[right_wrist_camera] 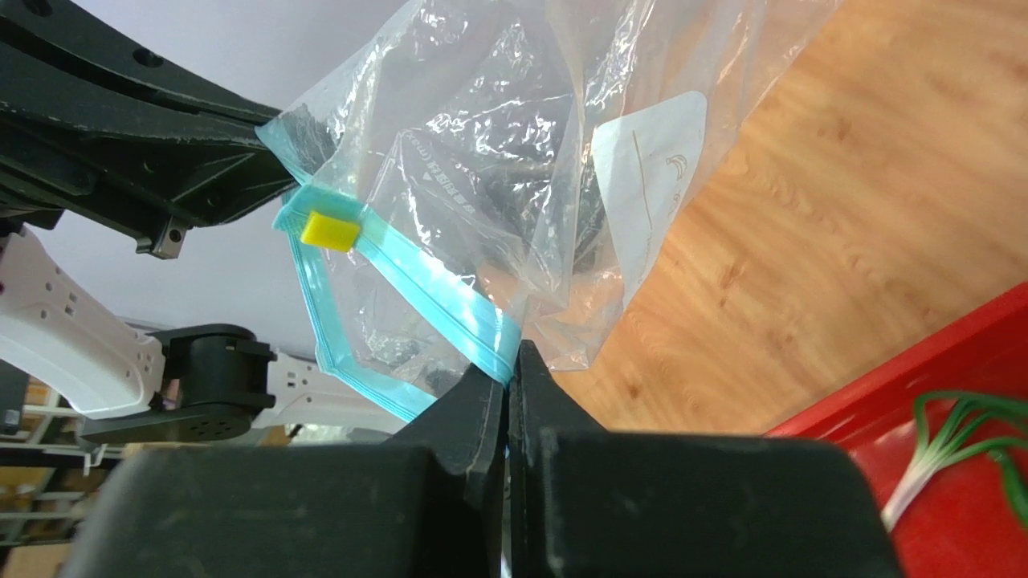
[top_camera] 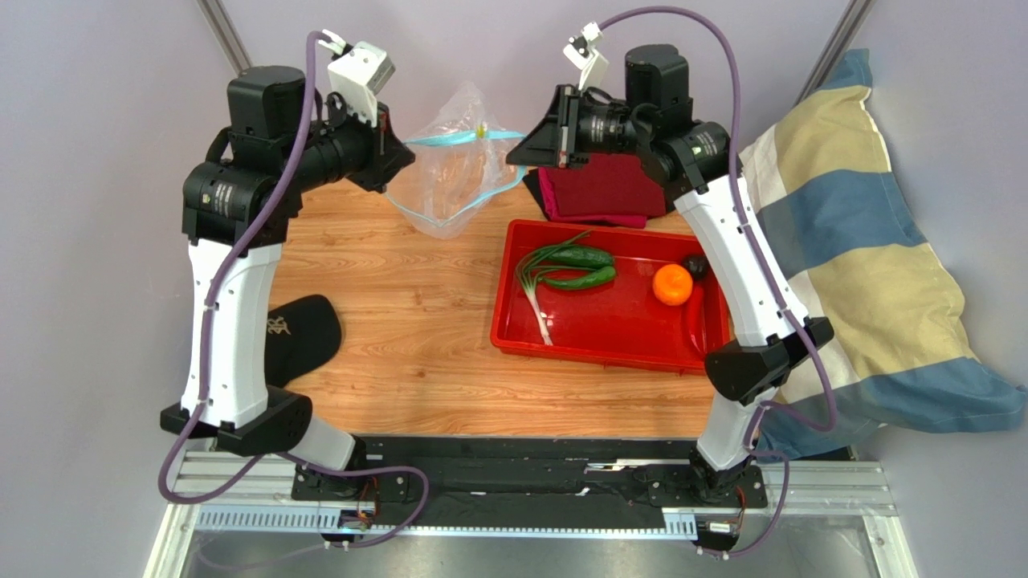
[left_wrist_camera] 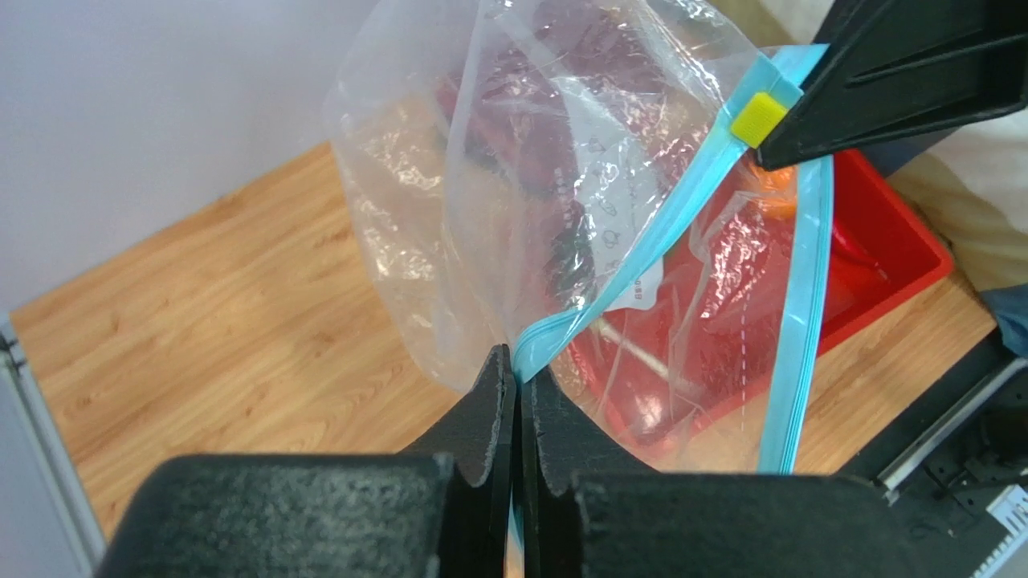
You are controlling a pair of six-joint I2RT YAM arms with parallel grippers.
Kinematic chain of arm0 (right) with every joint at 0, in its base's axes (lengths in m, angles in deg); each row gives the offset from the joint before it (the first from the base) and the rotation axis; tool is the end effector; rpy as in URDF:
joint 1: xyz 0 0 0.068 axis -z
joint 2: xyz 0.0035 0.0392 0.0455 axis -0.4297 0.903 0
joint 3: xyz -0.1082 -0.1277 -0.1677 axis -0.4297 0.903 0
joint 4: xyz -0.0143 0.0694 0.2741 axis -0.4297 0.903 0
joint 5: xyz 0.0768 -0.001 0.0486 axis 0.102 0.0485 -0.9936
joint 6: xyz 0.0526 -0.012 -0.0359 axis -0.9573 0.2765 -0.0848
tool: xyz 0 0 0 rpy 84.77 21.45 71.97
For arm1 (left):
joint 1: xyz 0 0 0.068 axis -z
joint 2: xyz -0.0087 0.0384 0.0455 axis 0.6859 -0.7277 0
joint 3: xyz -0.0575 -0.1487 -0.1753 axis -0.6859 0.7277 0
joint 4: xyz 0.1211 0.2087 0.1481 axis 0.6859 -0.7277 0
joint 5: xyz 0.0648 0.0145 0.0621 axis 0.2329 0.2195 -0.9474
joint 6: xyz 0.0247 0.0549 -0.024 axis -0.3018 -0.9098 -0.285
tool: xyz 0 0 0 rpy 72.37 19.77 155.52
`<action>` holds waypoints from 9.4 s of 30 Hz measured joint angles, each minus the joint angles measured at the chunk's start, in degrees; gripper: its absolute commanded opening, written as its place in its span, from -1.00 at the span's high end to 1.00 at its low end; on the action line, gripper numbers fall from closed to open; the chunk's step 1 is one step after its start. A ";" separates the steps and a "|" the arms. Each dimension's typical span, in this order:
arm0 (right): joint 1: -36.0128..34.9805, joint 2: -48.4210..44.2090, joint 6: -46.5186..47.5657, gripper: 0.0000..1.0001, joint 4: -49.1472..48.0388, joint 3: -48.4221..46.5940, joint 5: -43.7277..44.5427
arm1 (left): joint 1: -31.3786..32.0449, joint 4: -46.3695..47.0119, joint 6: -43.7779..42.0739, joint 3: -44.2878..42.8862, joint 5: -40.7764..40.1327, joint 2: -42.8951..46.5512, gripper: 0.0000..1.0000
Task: Place the food in the zip-top bag and seal the zipper
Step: Open the zipper of the food storage bag, then pick up the fake vegetable from the bin, then place the fake vegetable in the zipper food storage bag, then pick up the fake vegetable from the bin.
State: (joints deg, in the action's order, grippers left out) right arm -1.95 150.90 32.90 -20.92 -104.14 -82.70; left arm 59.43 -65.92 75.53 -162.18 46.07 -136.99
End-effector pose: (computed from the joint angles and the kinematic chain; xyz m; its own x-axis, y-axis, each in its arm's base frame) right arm 0.3297 0.2085 0.4726 -0.7180 0.0670 -0.6928 -0.6154 0.4040 0.6768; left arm 0.2497 -0.0893 0.5265 -0.3360 0.1409 -0.9313 0.5679 0.8191 -0.0810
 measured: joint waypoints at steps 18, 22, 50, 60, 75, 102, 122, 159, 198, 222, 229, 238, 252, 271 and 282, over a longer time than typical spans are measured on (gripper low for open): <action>6.38 12.02 12.15 0.84 -3.54 -7.32 -0.61 | -6.34 24.02 4.15 14.25 10.12 -5.95 1.00; 8.63 13.05 13.46 0.25 -5.64 -7.21 -0.81 | -6.97 28.20 5.62 15.65 10.23 -7.54 1.00; 16.02 46.49 -0.57 -1.00 -47.04 -10.36 17.46 | -11.28 26.27 9.09 23.56 0.98 -7.74 1.00; 13.88 49.35 -2.45 -1.00 -54.10 -14.36 18.93 | -11.28 24.68 11.23 30.42 1.86 -7.28 1.00; 14.34 41.33 -0.17 -0.83 -43.63 -1.16 8.41 | -11.23 25.22 11.85 44.63 2.62 4.44 1.00; 19.61 17.84 45.24 -0.97 10.10 5.35 12.48 | -10.21 30.08 4.22 34.95 -3.26 -12.15 1.00; 20.96 4.52 63.32 -1.00 18.34 41.46 43.06 | -8.59 21.92 -8.83 32.92 1.57 -14.86 1.00; 13.20 6.21 53.07 -0.02 4.24 18.60 9.55 | -10.01 13.77 -8.74 30.10 16.90 -17.11 1.00; 5.84 31.58 51.54 0.39 -33.27 -2.75 -2.71 | -10.97 4.39 -24.87 -1.18 19.52 -43.12 1.00; -1.49 31.28 47.36 0.19 -37.81 3.26 -5.46 | -11.04 10.08 -20.52 0.59 22.73 -43.23 1.00; -1.79 31.91 48.22 -0.95 -35.80 1.49 -4.98 | -12.15 10.40 -20.98 1.01 28.76 -43.23 1.00; -1.77 32.70 49.79 -1.00 -33.18 -0.68 -3.02 | -13.09 11.52 -22.34 2.23 33.77 -43.23 1.00; 4.39 32.70 41.99 -0.55 -29.05 -0.68 0.28 | -14.45 15.74 -20.50 5.66 37.92 -43.23 1.00; 11.85 22.38 65.40 -0.69 5.40 10.75 3.72 | -14.45 9.20 -26.99 10.91 34.86 -39.21 1.00; 10.34 22.08 84.00 -0.72 10.01 13.75 9.73 | -14.45 9.25 -27.61 11.26 34.86 -39.17 1.00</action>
State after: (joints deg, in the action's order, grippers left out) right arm 8.39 172.98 116.90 -10.91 -90.40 -72.97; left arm 44.98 -56.67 47.93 -150.92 80.93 -176.16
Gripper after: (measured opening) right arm 0.854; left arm 0.016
